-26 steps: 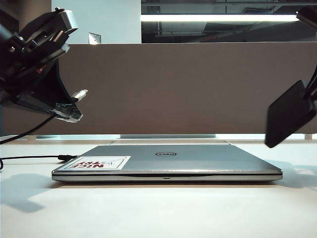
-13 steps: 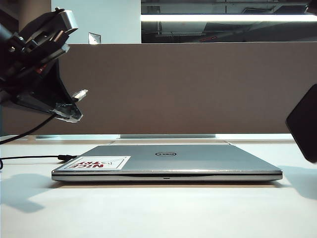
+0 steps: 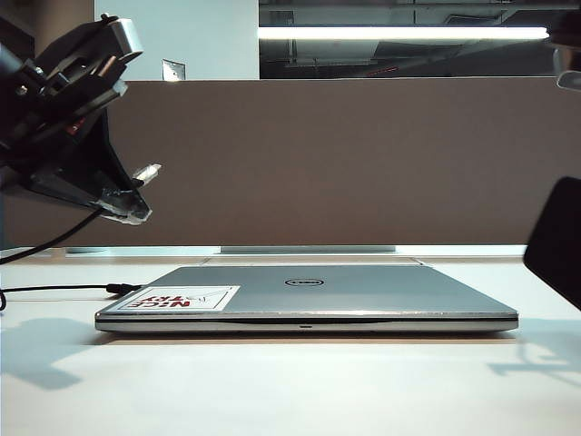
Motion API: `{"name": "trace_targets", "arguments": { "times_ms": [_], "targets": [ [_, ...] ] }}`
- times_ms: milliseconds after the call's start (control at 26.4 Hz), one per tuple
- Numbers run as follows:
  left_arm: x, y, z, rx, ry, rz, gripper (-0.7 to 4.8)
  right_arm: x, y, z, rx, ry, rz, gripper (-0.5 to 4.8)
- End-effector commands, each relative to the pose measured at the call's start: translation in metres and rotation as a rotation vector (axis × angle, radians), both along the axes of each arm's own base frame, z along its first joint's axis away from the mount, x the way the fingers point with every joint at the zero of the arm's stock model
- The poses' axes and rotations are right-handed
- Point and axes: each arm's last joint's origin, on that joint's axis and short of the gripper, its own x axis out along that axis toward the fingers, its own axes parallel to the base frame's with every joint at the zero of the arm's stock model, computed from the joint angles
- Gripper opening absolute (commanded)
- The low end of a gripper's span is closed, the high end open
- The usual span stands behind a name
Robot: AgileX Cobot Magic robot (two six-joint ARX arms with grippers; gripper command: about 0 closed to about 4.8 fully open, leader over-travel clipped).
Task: Pick up the charging cable and the phone, plug the charging cable into the charging port on the phone, and finally place them back on the table.
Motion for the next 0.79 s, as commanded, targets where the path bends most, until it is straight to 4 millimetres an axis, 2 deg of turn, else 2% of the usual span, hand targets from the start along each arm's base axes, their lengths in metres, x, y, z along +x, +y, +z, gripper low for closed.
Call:
{"name": "trace_targets", "arguments": {
  "times_ms": [38, 794],
  "targets": [
    [0.000, 0.000, 0.002, -0.006, -0.011, -0.001, -0.06, -0.002, 0.001, 0.001, -0.029, 0.035, 0.009, -0.03],
    [0.000, 0.000, 0.002, -0.008, -0.009, 0.001, -0.06, 0.013, 0.006, -0.023, -0.085, 0.217, 0.014, -0.02]
  ]
}}
